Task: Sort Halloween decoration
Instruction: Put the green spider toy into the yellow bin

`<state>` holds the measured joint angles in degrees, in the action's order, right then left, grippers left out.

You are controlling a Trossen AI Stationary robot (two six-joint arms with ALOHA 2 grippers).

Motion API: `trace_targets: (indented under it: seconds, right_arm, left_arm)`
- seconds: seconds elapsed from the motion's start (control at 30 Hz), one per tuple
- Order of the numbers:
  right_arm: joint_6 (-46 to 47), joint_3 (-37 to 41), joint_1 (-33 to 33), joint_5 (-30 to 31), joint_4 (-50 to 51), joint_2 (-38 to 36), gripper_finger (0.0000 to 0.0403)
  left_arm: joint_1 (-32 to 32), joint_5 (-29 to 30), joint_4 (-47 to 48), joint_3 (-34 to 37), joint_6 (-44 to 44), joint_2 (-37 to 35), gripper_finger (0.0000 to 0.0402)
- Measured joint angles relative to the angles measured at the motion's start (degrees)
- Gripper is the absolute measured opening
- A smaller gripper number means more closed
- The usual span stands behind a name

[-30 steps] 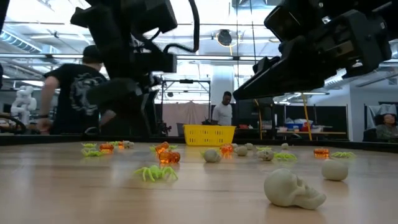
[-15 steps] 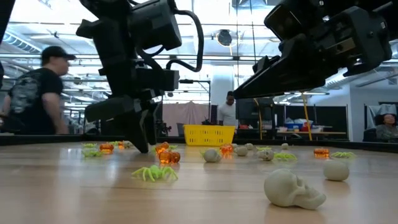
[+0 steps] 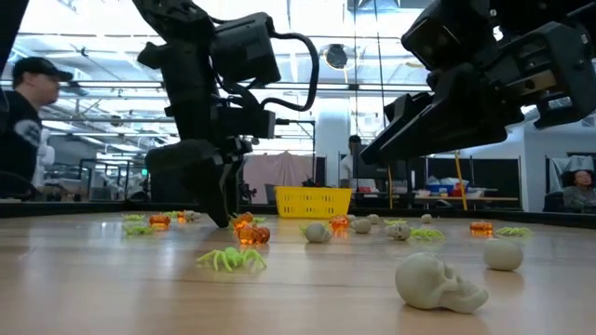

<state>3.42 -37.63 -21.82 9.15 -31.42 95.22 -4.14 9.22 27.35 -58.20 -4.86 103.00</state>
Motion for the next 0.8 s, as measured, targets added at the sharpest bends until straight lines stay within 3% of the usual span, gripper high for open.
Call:
trace_targets:
  seconds: [0.27,0.67,0.8]
  right_arm:
    - [-0.2,0.0,0.0,0.0,0.2,0.0,0.0146]
    - [-0.2,0.0,0.0,0.0,0.5,0.0,0.0146]
    - [-0.2,0.0,0.0,0.0,0.5,0.0,0.0146]
  left_arm:
    - [2.7,-5.1,0.2,0.0,0.0,-0.1,0.0096]
    - [3.5,-5.2,-3.0,0.0,-0.2,0.0,0.001]
    - [3.5,-5.3,-3.0,0.0,0.3,0.0,0.0005]
